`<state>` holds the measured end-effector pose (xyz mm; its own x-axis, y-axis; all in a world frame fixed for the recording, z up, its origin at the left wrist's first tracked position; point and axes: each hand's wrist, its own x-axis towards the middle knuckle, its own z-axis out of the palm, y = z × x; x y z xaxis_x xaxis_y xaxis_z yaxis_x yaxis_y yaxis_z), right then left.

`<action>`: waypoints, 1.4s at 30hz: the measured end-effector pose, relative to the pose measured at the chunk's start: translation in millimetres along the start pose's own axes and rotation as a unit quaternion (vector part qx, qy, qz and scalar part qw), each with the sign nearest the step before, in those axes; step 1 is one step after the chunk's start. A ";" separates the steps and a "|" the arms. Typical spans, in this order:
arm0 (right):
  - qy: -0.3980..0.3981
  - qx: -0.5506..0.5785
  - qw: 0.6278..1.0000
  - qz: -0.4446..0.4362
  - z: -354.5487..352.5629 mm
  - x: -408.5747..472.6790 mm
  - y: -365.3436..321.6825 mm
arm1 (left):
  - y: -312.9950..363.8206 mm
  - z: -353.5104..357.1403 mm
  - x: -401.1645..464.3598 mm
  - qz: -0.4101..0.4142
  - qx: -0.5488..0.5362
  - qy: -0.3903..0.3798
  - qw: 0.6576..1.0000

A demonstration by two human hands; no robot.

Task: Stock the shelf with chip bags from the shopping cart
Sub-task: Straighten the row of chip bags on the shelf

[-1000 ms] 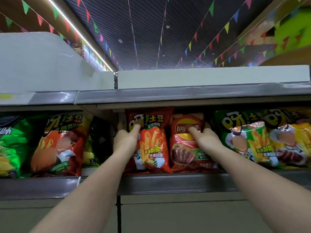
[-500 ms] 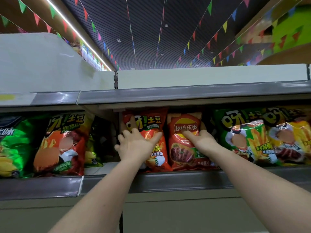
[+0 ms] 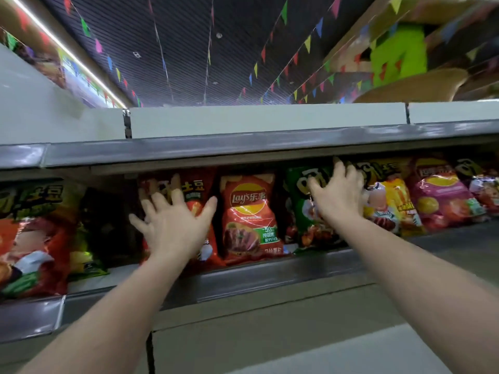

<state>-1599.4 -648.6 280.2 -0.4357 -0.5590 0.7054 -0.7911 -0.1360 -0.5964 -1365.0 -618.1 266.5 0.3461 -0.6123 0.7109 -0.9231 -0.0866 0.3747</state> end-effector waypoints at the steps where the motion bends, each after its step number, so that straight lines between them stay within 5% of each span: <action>1: -0.021 0.002 0.999 0.026 1.1 1.9 8.0 | 4.5 2.2 -2.8 0.024 0.021 0.010 0.999; 11: -0.153 0.045 0.985 0.072 18.1 0.4 9.6 | 46.2 24.3 -13.4 0.090 0.132 -0.080 0.984; 29: -0.215 0.053 0.975 0.034 13.1 -5.6 6.8 | 50.4 21.7 -14.6 0.072 0.140 -0.080 0.984; 32: -0.178 0.039 0.983 0.021 1.6 -8.3 8.6 | 48.5 18.7 -14.4 0.078 0.142 -0.069 0.984; 38: -0.107 0.024 0.978 -0.177 -4.5 -23.1 -18.5 | 47.3 8.6 -15.8 0.099 -0.029 0.022 0.994; 42: -0.134 0.037 0.966 -0.219 1.1 -30.2 -38.2 | 23.1 -0.7 -0.2 -0.019 -0.128 0.069 0.989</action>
<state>-1555.5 -627.4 281.3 0.0678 -0.6247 0.7779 -0.8372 -0.4597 -0.2962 -1386.3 -619.5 275.4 0.4155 -0.4972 0.7617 -0.8426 0.1050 0.5282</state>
